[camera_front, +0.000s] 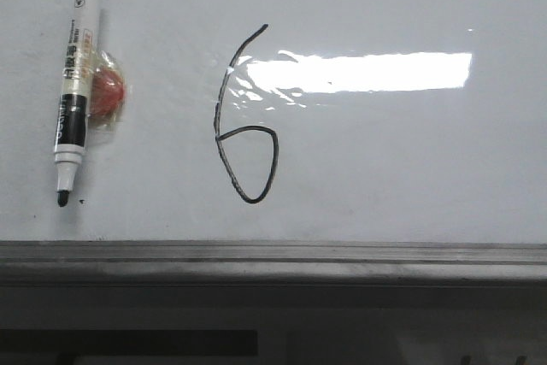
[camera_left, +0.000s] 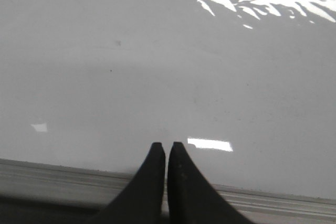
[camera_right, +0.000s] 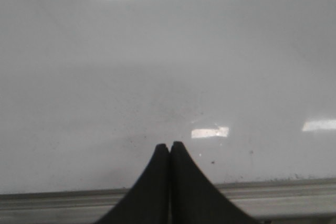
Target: Write number 6 on whiteboard
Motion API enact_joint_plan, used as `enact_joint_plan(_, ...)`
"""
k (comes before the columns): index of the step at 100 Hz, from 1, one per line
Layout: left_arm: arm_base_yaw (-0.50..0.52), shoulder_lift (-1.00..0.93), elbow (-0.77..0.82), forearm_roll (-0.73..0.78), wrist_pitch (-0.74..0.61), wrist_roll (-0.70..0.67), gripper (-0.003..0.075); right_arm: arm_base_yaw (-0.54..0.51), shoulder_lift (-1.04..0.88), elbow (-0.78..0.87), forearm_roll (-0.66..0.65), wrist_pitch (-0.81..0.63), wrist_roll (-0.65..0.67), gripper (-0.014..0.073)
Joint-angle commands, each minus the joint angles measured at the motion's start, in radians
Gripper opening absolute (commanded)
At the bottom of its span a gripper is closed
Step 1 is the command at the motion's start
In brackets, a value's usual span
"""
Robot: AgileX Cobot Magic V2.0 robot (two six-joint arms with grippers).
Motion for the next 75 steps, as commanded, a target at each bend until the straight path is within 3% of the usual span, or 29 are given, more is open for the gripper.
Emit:
enact_joint_plan(1,0.003,-0.028,0.044,-0.012,-0.046,0.001,-0.0019,-0.005,-0.019,0.026,0.038,-0.014,-0.048,-0.0064)
enact_joint_plan(75,0.003,-0.028,0.044,-0.012,-0.046,0.001,-0.0019,-0.005,-0.019,0.026,0.038,-0.004,-0.048,-0.0064)
